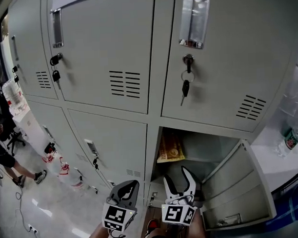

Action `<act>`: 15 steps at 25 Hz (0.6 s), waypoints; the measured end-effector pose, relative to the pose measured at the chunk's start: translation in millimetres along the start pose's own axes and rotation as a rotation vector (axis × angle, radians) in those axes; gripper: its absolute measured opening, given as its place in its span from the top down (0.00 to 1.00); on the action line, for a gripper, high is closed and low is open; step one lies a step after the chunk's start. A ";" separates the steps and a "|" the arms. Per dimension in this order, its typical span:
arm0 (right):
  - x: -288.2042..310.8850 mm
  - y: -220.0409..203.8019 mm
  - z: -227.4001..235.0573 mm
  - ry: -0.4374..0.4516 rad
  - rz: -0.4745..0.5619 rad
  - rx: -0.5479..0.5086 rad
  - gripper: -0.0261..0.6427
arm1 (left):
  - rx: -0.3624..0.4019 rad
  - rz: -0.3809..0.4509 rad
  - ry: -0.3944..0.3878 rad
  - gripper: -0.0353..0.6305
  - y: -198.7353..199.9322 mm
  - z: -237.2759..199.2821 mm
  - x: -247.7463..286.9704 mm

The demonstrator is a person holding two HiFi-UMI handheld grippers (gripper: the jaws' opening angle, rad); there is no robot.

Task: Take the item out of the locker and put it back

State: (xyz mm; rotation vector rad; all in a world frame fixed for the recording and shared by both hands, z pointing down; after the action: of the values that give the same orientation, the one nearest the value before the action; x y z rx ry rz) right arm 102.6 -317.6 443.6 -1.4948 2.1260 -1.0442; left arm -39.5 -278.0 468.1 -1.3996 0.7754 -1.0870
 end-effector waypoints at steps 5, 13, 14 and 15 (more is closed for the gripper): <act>27.2 6.7 9.9 -0.039 -0.048 -0.179 0.51 | -0.002 -0.007 0.010 0.91 -1.3 -2.4 2.9; 65.0 5.1 9.2 -0.031 -0.103 -0.312 0.50 | -0.004 0.002 0.042 0.91 2.1 -14.8 0.8; 68.6 4.2 9.6 -0.032 -0.112 -0.330 0.50 | -0.005 0.001 0.047 0.91 2.0 -17.1 0.5; 71.7 3.9 10.0 -0.031 -0.120 -0.344 0.50 | -0.006 0.001 0.052 0.91 1.9 -19.3 0.4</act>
State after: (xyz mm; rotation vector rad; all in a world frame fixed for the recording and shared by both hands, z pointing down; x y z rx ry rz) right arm 78.5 -386.0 443.6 -1.7988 2.3045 -0.7097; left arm -57.0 -285.8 464.9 -1.3806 0.8173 -1.1249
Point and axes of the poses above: the fingertips, and each gripper's own axes: x forward along the fingers, z to its right, y out of its top, the point moved 3 cm from there along -x, backward along the fingers, and after that the axes turned 5 degrees about y, right-handed, at the moved point
